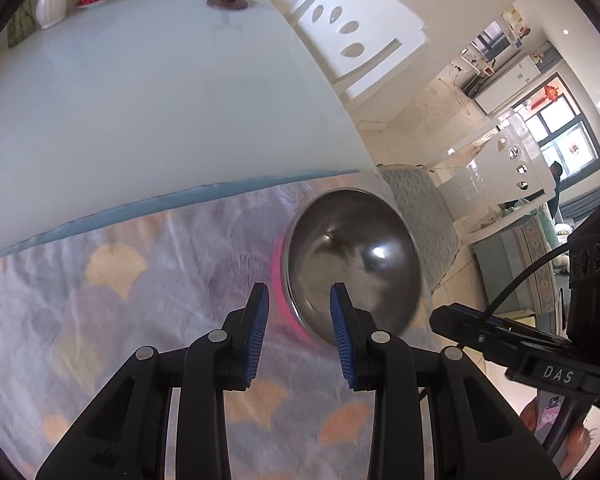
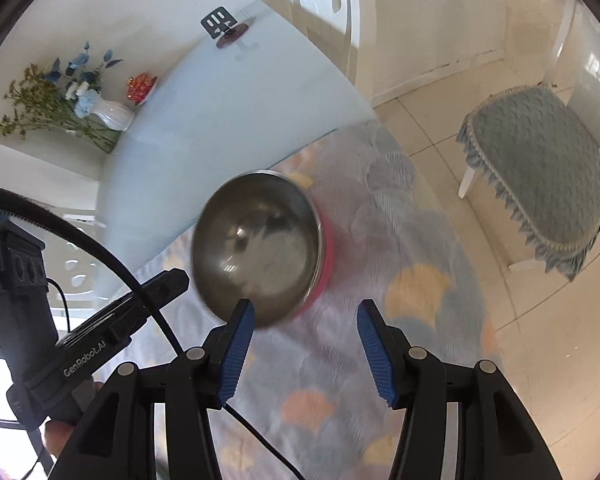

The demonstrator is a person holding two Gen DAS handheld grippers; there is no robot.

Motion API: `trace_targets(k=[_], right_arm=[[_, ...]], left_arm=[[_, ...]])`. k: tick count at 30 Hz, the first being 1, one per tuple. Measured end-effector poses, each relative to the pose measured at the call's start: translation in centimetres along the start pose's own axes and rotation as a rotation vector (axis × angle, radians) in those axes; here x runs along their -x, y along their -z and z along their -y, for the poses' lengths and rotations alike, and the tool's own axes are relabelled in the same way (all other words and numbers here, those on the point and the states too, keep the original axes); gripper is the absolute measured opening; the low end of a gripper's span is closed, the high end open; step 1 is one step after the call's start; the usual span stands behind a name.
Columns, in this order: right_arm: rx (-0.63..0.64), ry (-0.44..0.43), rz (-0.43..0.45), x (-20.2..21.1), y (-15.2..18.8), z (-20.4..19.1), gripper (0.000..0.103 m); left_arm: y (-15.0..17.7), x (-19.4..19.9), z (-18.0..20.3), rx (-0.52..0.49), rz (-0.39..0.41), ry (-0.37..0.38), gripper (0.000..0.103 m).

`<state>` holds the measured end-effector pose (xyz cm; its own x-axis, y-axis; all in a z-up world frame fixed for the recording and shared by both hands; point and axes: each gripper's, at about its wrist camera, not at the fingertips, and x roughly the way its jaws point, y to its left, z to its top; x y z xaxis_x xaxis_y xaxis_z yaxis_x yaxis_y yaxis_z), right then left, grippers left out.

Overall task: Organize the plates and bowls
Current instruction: 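Move the left gripper to the magenta steel bowl and grasp its rim, then lift the magenta bowl with the left gripper and carry it over the blue bowl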

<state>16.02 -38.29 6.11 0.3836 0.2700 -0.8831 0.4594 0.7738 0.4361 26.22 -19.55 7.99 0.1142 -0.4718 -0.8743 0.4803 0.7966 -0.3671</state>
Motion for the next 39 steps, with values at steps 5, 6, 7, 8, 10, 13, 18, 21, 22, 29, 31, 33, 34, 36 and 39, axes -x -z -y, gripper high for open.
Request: trace_targets(k=[5, 6, 7, 8, 10, 13, 18, 21, 22, 29, 31, 33, 34, 36, 39], right_arm=[[0.009, 0.033, -0.024, -2.9, -1.4, 0.3, 0.052], [0.01, 0.035, -0.031, -3.3, -1.5, 0.4, 0.052], [0.011, 0.037, -0.039, -3.8, -1.6, 0.5, 0.052], [0.013, 0.039, -0.045, -4.1, -1.7, 0.6, 0.052], [0.024, 0.047, -0.057, -4.9, -1.6, 0.7, 0.052], [0.03, 0.049, -0.068, -5.8, -1.7, 0.6, 0.052], [0.032, 0.065, -0.08, -6.5, -1.7, 0.7, 0.039], [0.002, 0.027, -0.101, -7.0, -1.6, 1.1, 0.033], [-0.005, 0.019, -0.104, -7.0, -1.5, 1.1, 0.03], [0.008, 0.027, -0.105, -6.8, -1.1, 0.2, 0.02], [0.009, 0.021, -0.102, -6.2, -0.9, 0.0, 0.02], [0.015, 0.018, -0.101, -5.6, -0.7, -0.3, 0.02], [0.019, 0.018, -0.099, -5.2, -0.6, -0.6, 0.02], [0.031, 0.02, -0.093, -4.5, -0.4, -1.1, 0.02], [0.058, 0.022, -0.08, -3.0, 0.0, -2.0, 0.02]], left_arm=[[-0.9, -2.8, -0.8, 0.026, -0.036, 0.012, 0.029], [-1.0, -3.2, -0.8, 0.029, -0.041, 0.013, 0.029], [-1.0, -3.5, -0.9, 0.029, -0.043, 0.014, 0.029], [-1.1, -3.8, -0.9, 0.03, -0.048, 0.016, 0.028], [-1.1, -4.4, -1.0, 0.03, -0.055, 0.015, 0.027], [-1.0, -5.0, -1.2, 0.028, -0.064, 0.006, 0.023], [-1.0, -5.4, -1.0, 0.024, -0.07, 0.004, 0.021], [-1.0, -5.5, -0.7, 0.014, -0.076, -0.016, 0.021], [-1.1, -5.6, -0.7, 0.011, -0.077, -0.016, 0.02], [-1.1, -5.4, 0.3, -0.005, -0.087, -0.015, 0.014], [-1.0, -4.8, 0.7, -0.007, -0.076, -0.005, 0.014], [-0.7, -3.8, 0.7, -0.005, -0.066, 0.001, 0.014], [-0.7, -3.4, 0.8, -0.004, -0.06, 0.001, 0.014], [-0.3, -2.1, 1.1, -0.002, -0.041, 0.001, 0.014], [0.2, -0.2, 1.3, 0.004, -0.019, 0.007, 0.014]])
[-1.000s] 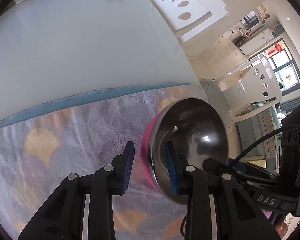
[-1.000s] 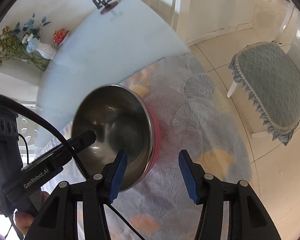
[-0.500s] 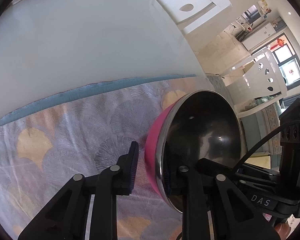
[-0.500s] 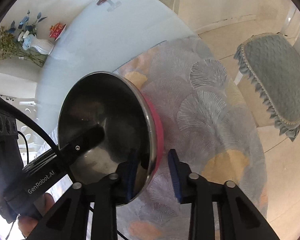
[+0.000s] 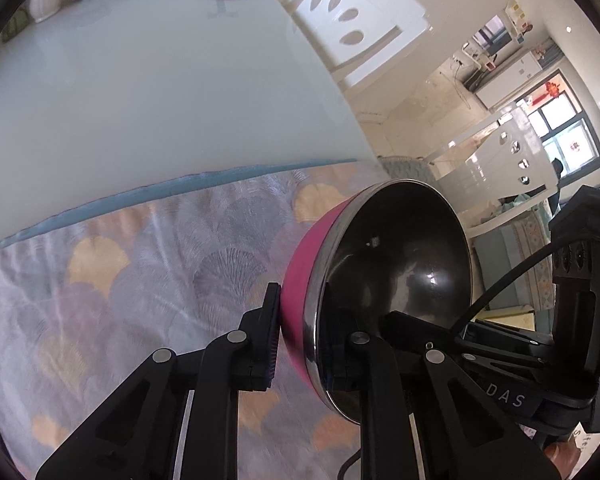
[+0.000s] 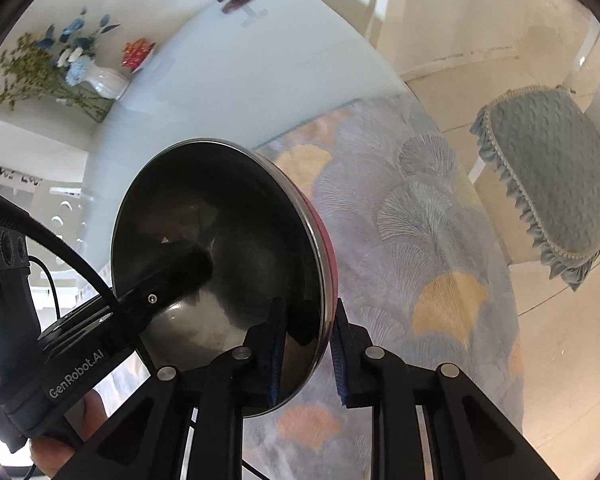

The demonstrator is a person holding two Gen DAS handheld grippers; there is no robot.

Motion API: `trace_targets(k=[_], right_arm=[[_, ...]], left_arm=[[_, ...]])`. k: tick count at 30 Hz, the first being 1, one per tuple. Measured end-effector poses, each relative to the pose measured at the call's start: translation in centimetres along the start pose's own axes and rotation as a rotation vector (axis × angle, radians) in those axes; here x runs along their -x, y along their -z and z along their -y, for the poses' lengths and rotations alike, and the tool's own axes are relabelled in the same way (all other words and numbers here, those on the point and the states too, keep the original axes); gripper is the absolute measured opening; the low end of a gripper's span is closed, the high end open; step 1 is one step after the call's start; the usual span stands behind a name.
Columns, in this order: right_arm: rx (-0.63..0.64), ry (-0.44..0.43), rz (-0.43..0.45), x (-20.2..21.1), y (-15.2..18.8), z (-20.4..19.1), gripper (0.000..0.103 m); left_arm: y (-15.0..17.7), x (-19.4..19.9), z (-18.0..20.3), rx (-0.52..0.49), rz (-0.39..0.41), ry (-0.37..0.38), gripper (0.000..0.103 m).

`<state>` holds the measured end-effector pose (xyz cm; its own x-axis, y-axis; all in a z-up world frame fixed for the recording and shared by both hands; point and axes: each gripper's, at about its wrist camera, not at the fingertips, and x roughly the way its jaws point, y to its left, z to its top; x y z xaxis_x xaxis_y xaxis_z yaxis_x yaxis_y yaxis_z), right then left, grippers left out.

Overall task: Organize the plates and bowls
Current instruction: 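Lift the magenta bowl with the left gripper and carry it over the blue bowl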

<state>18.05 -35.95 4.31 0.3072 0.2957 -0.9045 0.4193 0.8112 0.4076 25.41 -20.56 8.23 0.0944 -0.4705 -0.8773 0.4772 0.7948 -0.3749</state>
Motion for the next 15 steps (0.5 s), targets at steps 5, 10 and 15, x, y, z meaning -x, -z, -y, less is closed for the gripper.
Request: trace_targets(k=[5, 10, 15], right_arm=[[0.046, 0.003, 0.034, 3.3, 1.1, -1.8, 0.02], [0.09, 0.02, 0.067, 6.8, 3.5, -3.8, 0.02], [0.127, 0.009, 0.086, 10.0, 6.7, -5.7, 0.02]], left_arm=[[1.8, 4.1, 0.6, -0.009, 0.048, 0.006, 0.014], [4.5, 8.3, 1.6, -0.033, 0.088, 0.015, 0.014], [7.1, 12.4, 2.8, -0.05, 0.136, 0.005, 0.014]])
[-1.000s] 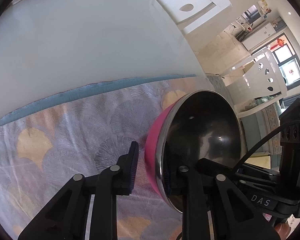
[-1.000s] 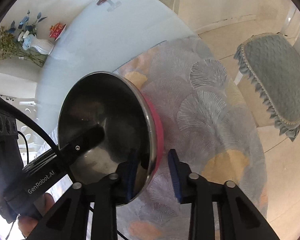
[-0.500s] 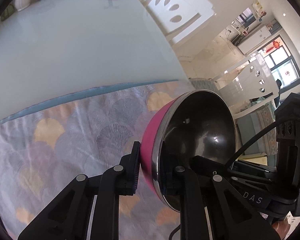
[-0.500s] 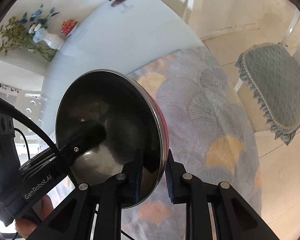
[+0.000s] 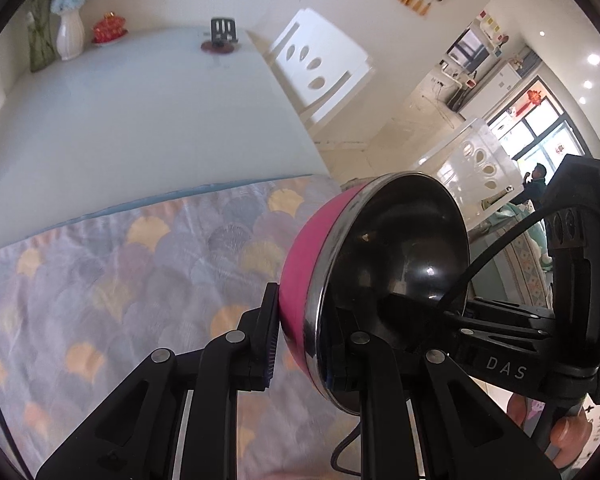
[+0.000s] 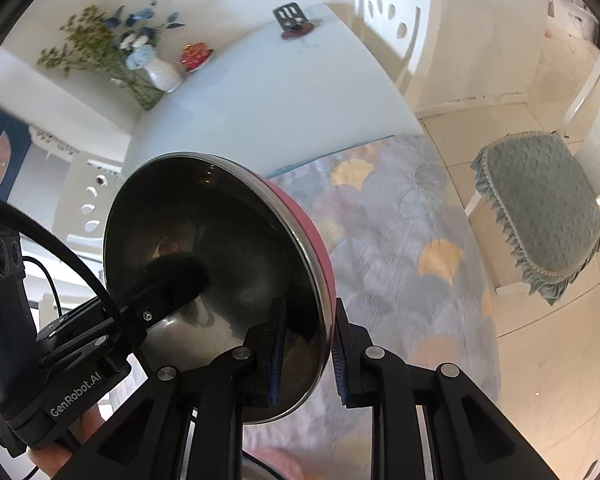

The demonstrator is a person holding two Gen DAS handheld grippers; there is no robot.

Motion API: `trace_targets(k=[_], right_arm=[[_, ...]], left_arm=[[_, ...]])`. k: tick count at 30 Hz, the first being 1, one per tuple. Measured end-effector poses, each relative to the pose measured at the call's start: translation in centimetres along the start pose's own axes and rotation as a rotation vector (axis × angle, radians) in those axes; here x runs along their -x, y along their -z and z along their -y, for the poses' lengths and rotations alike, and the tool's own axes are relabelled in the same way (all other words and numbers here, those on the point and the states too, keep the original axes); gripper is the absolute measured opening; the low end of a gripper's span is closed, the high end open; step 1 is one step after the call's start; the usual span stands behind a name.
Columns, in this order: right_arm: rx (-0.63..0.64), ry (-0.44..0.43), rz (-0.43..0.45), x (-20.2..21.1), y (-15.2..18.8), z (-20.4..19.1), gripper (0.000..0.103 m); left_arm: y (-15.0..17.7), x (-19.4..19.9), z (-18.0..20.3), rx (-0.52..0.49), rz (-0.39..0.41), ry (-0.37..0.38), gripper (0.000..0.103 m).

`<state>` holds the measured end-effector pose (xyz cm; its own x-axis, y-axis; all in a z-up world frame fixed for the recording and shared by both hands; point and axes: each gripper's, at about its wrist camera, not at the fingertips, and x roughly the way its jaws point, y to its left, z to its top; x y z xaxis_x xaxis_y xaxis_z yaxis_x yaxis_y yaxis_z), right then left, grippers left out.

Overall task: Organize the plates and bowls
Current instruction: 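Lift the magenta bowl with the left gripper and carry it over the blue bowl, then lower the magenta bowl into the blue bowl and grip the nested rims, left gripper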

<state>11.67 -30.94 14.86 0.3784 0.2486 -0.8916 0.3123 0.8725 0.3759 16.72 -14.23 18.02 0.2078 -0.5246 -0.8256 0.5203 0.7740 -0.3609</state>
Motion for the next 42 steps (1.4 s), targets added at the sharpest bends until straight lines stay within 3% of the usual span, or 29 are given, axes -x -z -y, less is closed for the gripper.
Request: trace_targets(k=[8, 19, 30, 42], right_arm=[[0.039, -0.013, 0.032, 4.9, 5.9, -3.1, 0.022], [0.063, -0.026, -0.011, 6.8, 15.6, -4.9, 0.022], [0.056, -0.048, -0.099, 4.9, 21.7, -4.9, 0.023], [0.036, -0.014, -0.192, -0.2, 24.5, -3.9, 0.022]], left_arm=[[4.9, 6.1, 1.8, 0.02, 0.047, -0.009, 0.014], [13.9, 9.6, 1.8, 0.088, 0.035, -0.017, 0.014], [20.0, 8.6, 0.5, 0.151, -0.042, -0.047, 0.014], [23.6, 5.3, -0.7, 0.137, -0.07, -0.111, 0.014]])
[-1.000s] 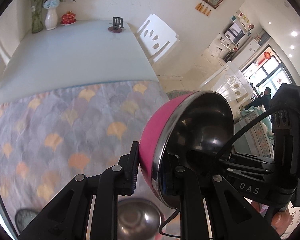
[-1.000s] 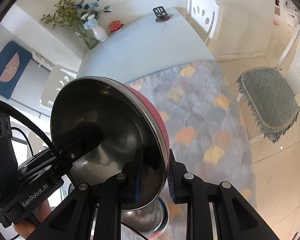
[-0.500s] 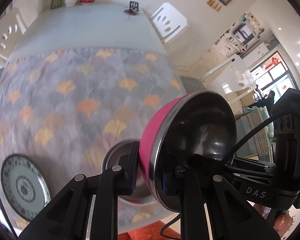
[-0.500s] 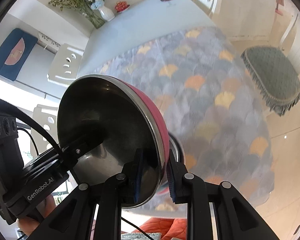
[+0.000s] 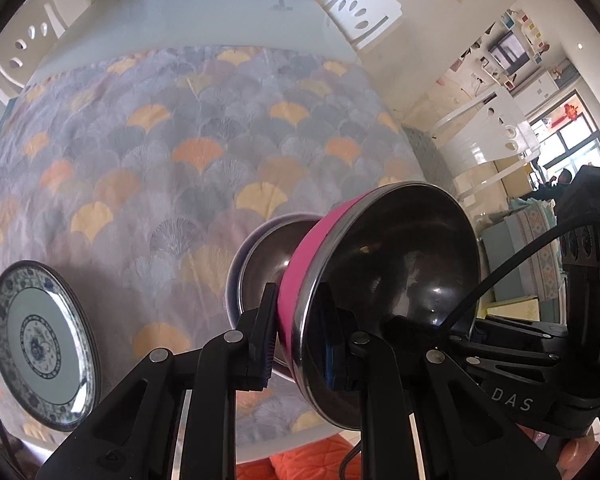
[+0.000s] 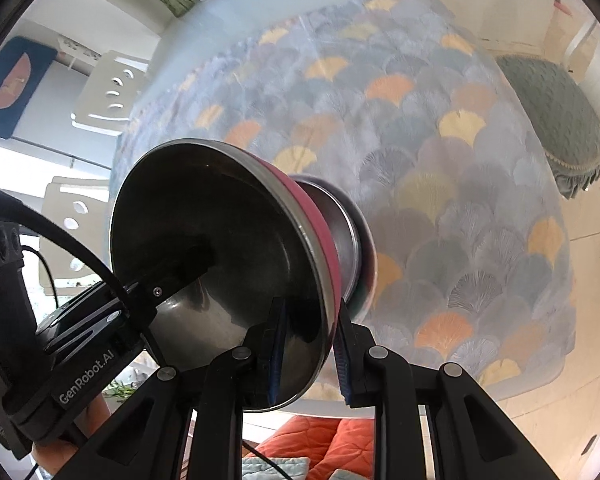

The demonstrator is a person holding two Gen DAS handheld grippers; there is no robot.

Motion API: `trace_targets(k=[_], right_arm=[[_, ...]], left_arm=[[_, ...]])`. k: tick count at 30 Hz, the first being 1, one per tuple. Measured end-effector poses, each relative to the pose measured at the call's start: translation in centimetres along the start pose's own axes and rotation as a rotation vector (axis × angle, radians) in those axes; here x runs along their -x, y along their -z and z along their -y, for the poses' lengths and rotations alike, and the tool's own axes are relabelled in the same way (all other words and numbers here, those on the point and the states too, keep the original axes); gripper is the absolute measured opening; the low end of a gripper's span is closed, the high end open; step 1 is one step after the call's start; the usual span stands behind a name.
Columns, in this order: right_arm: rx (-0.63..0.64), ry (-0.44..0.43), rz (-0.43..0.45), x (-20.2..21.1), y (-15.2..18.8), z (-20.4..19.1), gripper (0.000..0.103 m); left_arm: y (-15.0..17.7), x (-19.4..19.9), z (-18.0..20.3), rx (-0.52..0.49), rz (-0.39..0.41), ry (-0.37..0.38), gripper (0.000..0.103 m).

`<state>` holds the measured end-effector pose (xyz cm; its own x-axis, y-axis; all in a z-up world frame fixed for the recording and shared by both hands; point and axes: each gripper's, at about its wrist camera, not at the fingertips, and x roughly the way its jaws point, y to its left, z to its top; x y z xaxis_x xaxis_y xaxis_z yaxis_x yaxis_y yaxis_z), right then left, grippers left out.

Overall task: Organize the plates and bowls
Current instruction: 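Lower the magenta bowl into the blue bowl and grip the nested rims, left gripper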

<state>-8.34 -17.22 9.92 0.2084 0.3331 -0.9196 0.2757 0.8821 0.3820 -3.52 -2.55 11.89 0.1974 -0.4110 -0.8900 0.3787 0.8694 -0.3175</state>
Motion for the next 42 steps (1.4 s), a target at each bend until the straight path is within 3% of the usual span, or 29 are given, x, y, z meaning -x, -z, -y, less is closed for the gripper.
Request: trace_targets(k=[4, 16, 21, 25, 35, 42], right_arm=[[0.007, 0.046, -0.003, -1.1, 0.2, 0.2, 0.023], [0.01, 0.052, 0.005, -2.0, 0.6, 0.1, 0.023], [-0.011, 0.051, 0.029, -2.1, 0.5, 0.7, 0.028], [0.022, 0.083, 0.082, -1.0, 0.9, 0.6, 0.029], [-0.07, -0.039, 0.086, -0.8, 1.2, 2.9, 0.029], [-0.107, -0.039, 0.101, -0.6, 0.9, 3.5, 0.029]], left_arm=[[0.4, -0.4, 0.3, -0.036, 0.034, -0.064, 0.014], [0.6, -0.4, -0.7, -0.026, 0.051, -0.048, 0.016], [0.3, -0.1, -2.5, 0.039, 0.108, -0.028, 0.017], [0.8, -0.3, -3.7, 0.07, 0.089, -0.016, 0.018], [1.6, -0.2, -3.2, 0.063, 0.068, 0.043, 0.017], [1.7, 0.5, -2.8, 0.052, 0.075, 0.058, 0.017]])
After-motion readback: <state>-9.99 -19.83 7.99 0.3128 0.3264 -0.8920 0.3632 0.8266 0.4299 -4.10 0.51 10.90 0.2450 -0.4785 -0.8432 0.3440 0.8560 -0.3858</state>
